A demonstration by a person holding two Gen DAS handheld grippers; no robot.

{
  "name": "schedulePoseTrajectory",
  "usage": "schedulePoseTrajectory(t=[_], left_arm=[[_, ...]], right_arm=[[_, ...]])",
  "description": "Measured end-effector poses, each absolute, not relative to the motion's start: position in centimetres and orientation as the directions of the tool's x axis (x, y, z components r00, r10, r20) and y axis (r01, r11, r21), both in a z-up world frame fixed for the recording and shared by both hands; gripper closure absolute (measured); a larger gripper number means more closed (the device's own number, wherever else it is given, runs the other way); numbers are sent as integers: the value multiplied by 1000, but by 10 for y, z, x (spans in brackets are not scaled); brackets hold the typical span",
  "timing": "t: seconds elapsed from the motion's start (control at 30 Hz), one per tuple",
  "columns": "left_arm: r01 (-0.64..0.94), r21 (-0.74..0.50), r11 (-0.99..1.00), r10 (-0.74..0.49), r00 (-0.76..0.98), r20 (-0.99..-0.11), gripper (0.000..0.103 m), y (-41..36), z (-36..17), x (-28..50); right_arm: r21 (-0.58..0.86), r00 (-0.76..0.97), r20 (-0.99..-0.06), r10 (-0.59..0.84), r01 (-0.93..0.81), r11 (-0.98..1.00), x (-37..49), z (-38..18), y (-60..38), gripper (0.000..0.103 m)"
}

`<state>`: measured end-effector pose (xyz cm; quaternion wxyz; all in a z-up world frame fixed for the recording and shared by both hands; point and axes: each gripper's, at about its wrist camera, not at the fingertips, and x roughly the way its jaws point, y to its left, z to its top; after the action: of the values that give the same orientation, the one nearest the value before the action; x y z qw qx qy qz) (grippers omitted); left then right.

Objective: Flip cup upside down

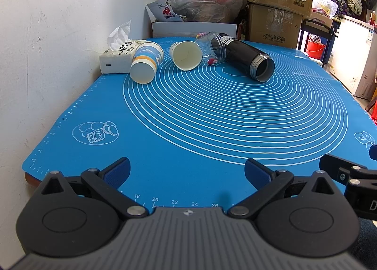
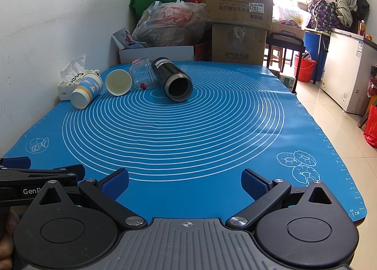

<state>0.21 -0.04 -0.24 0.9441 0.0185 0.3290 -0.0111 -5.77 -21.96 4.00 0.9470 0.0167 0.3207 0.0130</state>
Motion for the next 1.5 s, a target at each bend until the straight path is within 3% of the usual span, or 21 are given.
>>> schedulePoseTrajectory(t=[1.2,1.5], left_arm=[[37,33,999,-8,777,-630,1,0,-3,3],[-24,21,999,32,785,-619,1,1,5,10]], right_arm=[[63,772,-634,51,-14,998,-52,39,-223,0],[85,766,-640,55,0,996,-37,46,-236,0]])
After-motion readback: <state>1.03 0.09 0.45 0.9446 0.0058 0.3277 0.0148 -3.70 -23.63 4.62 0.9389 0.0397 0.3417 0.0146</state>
